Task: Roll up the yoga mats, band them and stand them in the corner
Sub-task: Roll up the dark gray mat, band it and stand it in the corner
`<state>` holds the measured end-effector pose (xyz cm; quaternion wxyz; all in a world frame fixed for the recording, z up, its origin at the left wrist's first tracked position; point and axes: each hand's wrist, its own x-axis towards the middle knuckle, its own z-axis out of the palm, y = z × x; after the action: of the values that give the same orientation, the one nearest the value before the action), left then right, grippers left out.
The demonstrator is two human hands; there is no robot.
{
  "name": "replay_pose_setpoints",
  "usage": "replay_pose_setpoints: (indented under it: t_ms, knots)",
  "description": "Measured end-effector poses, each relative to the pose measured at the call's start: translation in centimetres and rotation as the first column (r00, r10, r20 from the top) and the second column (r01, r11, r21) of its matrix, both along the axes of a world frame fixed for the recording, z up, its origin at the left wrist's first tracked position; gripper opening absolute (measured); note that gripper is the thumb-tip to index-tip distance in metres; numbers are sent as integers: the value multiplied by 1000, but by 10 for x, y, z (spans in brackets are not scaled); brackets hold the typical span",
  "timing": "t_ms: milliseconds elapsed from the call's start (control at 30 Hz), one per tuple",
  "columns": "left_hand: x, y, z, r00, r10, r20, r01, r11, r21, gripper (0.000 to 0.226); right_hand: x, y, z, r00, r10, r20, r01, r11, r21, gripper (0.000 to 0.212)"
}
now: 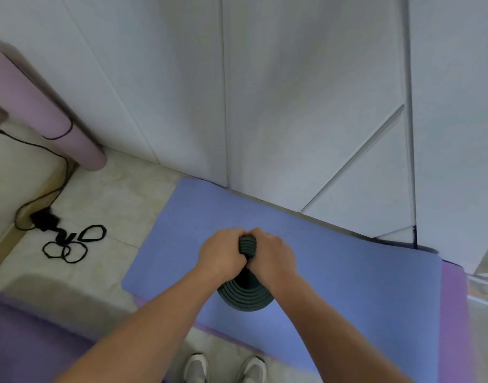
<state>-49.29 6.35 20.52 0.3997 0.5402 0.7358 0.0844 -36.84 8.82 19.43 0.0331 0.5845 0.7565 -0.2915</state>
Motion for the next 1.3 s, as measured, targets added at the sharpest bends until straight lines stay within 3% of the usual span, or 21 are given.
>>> replay_pose_setpoints:
  t_ms: [100, 167, 233, 267, 367, 400, 467, 567, 633, 767, 967, 1067, 1167, 1300]
  knots:
    - [-3, -6, 27, 1000, 15, 28, -14, 999, -44, 34, 0, 2, 22, 998, 58, -24, -56, 997, 55, 27]
    - [-15, -11, 47, 945, 191, 267, -158, 977, -141, 34, 3, 1, 34, 994, 93, -56, -89, 994, 69, 33]
    - [-35, -19, 65, 685, 511, 519, -364, 857, -364, 33, 6, -3, 43, 987, 145, -76, -138, 987, 84, 41]
    - [-46, -24, 67, 549, 650, 526, -442, 759, -478, 40, 7, -7, 47, 981, 172, -93, -162, 981, 109, 46]
    - [-77, -42, 51, 378, 870, 317, -531, 485, -695, 111, 8, -21, 53, 929, 335, -159, -294, 927, 235, 64]
    - [-82, -45, 46, 330, 901, 283, -517, 423, -744, 133, 9, -26, 53, 902, 391, -182, -331, 899, 287, 72]
    - [-91, -41, 33, 239, 932, 272, -477, 357, -803, 156, 8, -31, 51, 846, 499, -186, -385, 815, 433, 70]
    - [-99, -28, 22, 206, 925, 319, -440, 379, -814, 156, 4, -37, 50, 740, 665, -98, -472, 618, 629, 48]
    - [-103, -26, 15, 214, 918, 335, -455, 397, -798, 138, -3, -36, 48, 689, 724, -22, -523, 519, 677, 43]
    - [-111, -27, 11, 286, 895, 342, -500, 444, -743, 112, -16, -41, 45, 666, 746, 15, -536, 464, 706, 45]
    - [-111, -16, 15, 256, 921, 293, -529, 387, -755, 81, -25, -35, 51, 690, 724, -1, -529, 506, 681, 46]
    - [-113, -18, 16, 202, 938, 282, -531, 347, -773, 81, -29, -31, 56, 696, 716, -51, -512, 545, 664, 49]
    - [-119, -32, 10, 56, 964, 260, -547, 248, -799, 94, -27, -26, 57, 755, 614, -231, -404, 713, 573, 51]
    - [-121, -55, -12, -180, 940, 289, -526, 157, -836, 97, -20, -24, 60, 860, 290, -419, -133, 921, 365, 50]
